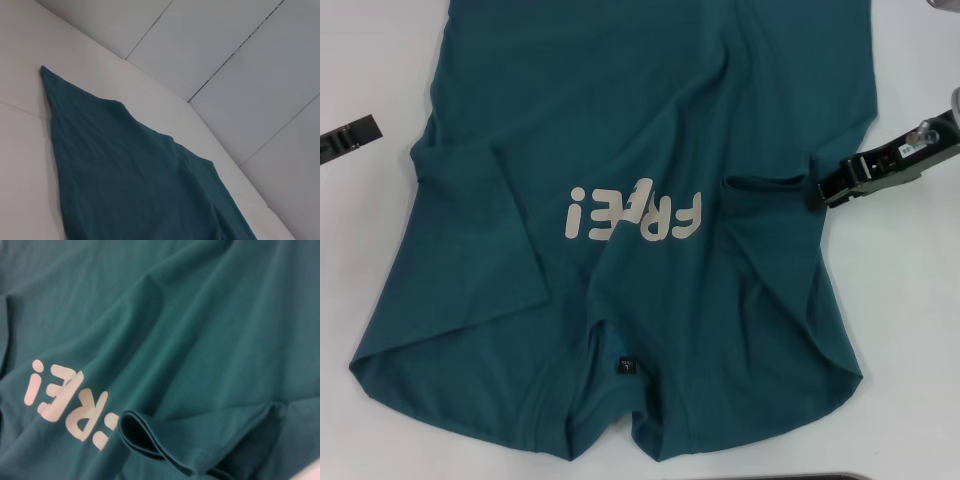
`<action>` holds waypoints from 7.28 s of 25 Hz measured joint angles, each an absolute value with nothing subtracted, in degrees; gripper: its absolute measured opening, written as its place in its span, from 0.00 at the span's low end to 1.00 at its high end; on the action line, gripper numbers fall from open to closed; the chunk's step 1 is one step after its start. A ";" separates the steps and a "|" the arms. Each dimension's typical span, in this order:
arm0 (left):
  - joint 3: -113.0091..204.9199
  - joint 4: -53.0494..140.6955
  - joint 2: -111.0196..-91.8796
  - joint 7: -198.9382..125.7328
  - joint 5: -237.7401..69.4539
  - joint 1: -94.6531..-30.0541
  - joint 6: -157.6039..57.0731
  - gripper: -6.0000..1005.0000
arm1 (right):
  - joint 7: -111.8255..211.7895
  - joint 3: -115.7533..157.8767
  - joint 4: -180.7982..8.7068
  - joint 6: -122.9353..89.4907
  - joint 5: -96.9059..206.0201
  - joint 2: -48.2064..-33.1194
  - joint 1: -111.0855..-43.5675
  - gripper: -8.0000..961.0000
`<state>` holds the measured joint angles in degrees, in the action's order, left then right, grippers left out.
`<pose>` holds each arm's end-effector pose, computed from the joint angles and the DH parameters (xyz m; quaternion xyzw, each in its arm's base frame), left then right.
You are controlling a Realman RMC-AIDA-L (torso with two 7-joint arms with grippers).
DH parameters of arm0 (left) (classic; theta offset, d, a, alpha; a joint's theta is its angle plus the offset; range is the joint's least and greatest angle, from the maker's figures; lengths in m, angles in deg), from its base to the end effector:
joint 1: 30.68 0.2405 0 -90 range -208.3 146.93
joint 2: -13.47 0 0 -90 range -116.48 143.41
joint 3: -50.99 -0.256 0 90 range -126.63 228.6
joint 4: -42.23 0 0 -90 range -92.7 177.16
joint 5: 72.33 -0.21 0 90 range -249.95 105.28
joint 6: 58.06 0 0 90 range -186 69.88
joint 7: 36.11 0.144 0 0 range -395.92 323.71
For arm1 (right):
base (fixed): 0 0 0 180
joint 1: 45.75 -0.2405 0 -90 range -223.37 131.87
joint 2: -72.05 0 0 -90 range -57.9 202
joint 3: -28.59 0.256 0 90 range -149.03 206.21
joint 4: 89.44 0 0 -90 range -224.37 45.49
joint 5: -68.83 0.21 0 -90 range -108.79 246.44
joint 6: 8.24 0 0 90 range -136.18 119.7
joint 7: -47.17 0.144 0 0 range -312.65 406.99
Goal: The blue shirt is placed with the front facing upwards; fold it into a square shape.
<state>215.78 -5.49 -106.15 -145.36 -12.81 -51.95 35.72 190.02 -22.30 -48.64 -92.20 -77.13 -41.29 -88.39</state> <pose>-0.3367 0.2873 0.0757 -0.7628 -0.5110 -0.3281 0.2223 0.2684 0.3764 0.0169 -0.8141 0.5646 -0.0676 0.1181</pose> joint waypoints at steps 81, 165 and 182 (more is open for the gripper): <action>211.34 0.86 -95.81 -173.40 -19.75 -46.39 53.20 0.70 | 171.10 -3.03 -51.52 -108.80 -46.46 -36.76 -72.51 0.90; 210.72 2.59 -99.96 -185.51 -36.25 -50.28 41.28 0.67 | 176.37 2.18 -52.27 -108.04 -47.54 -36.27 -73.64 0.90; 208.44 -0.71 -100.32 -185.84 -36.34 -51.26 42.81 0.13 | 176.37 3.31 -52.82 -107.91 -47.70 -36.11 -73.40 0.90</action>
